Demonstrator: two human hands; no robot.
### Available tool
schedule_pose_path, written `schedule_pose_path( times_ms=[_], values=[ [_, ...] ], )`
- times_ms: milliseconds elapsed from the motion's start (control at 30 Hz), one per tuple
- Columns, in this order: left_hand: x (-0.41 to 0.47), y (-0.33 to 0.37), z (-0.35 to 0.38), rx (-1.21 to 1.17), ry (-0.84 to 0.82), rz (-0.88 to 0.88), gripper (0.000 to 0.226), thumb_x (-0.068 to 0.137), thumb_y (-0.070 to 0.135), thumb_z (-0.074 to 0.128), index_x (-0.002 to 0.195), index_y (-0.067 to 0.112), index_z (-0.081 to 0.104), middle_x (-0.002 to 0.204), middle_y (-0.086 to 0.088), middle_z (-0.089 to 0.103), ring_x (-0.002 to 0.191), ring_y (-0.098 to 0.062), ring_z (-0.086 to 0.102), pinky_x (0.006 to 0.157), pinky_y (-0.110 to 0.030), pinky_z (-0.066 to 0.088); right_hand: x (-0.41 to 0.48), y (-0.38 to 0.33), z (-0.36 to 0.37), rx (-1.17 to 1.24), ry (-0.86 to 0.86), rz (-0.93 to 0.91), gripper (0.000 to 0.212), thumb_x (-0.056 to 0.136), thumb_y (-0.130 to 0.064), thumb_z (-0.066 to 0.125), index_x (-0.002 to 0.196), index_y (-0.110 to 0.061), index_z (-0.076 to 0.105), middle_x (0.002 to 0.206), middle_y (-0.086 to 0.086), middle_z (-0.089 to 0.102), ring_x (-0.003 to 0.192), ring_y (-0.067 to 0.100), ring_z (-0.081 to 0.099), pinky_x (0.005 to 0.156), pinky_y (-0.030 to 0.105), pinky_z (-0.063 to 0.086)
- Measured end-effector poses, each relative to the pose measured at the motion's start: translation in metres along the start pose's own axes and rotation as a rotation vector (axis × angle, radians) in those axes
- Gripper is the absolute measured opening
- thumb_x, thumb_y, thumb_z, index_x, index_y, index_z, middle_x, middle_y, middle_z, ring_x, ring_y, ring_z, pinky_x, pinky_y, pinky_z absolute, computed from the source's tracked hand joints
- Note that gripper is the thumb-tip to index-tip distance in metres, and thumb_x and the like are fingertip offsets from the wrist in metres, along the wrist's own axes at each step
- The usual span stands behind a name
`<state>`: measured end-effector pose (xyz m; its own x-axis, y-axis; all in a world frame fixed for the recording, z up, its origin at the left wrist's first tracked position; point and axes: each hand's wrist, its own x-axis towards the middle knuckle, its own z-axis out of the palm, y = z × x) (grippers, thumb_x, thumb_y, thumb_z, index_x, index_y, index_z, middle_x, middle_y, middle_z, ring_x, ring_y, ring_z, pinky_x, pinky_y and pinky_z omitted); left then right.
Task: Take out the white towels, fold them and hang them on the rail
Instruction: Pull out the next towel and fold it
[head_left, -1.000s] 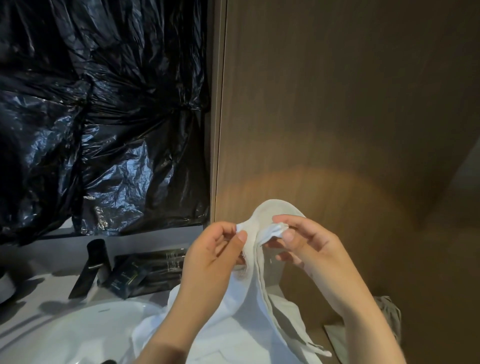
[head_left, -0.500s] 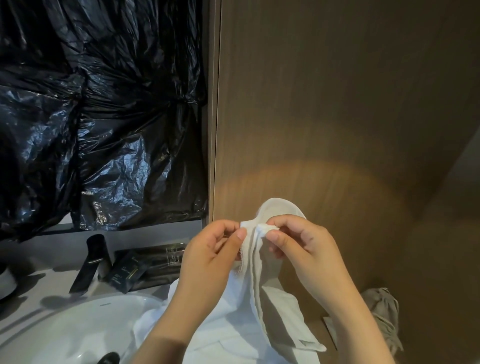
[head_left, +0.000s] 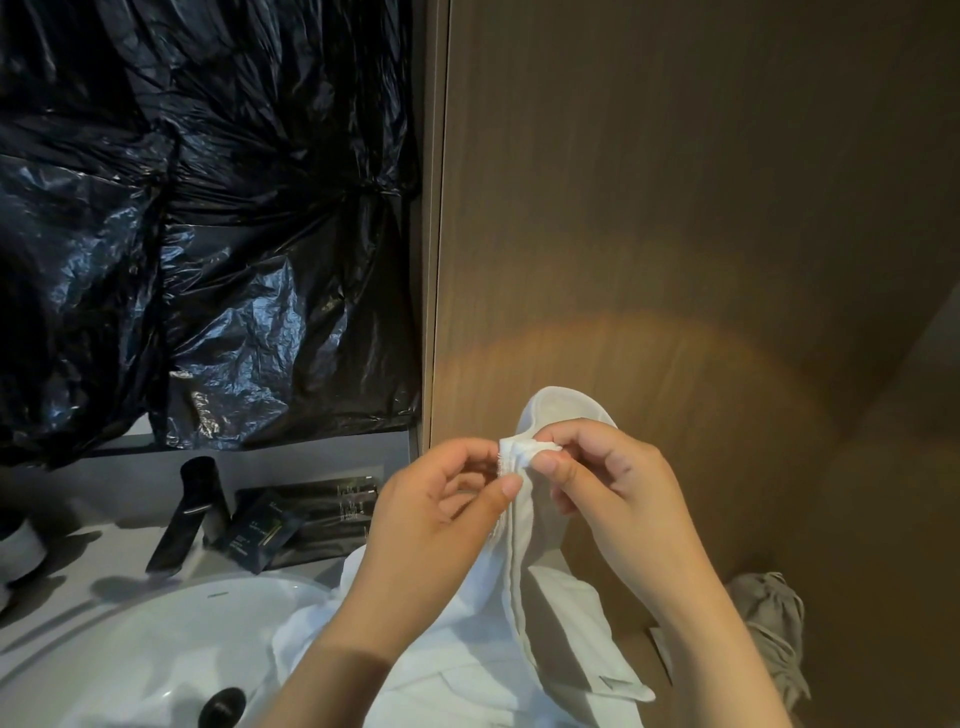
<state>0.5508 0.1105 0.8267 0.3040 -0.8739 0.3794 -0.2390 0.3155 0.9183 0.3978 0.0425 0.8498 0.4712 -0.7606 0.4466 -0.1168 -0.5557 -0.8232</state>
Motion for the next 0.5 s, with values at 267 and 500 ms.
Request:
schedule_pose_path(
  times_ms=[267, 500],
  values=[
    [0.002, -0.002, 0.005, 0.023, 0.106, 0.036, 0.015, 0.079, 0.013, 0.077, 0.087, 0.024, 0.072, 0.079, 0.010, 0.072, 0.072, -0.006, 0.069, 0.066, -0.012, 0.053, 0.001, 0.000, -0.002, 0.001, -0.017, 0.011, 0.011, 0.092, -0.025, 0.065, 0.088, -0.032, 0.073, 0.070, -0.001, 0.066, 0.062, 0.014, 0.061, 0.056, 0.015, 0.048],
    [0.008, -0.008, -0.011, 0.028, 0.153, 0.066, 0.016, 0.079, 0.011, 0.077, 0.085, 0.026, 0.073, 0.080, 0.003, 0.072, 0.072, -0.011, 0.068, 0.067, -0.017, 0.056, -0.014, 0.017, -0.034, -0.067, -0.020, 0.152, 0.017, 0.082, -0.052, 0.065, 0.095, -0.041, 0.068, 0.064, 0.002, 0.070, 0.056, 0.018, 0.067, 0.056, 0.021, 0.054]
  ],
)
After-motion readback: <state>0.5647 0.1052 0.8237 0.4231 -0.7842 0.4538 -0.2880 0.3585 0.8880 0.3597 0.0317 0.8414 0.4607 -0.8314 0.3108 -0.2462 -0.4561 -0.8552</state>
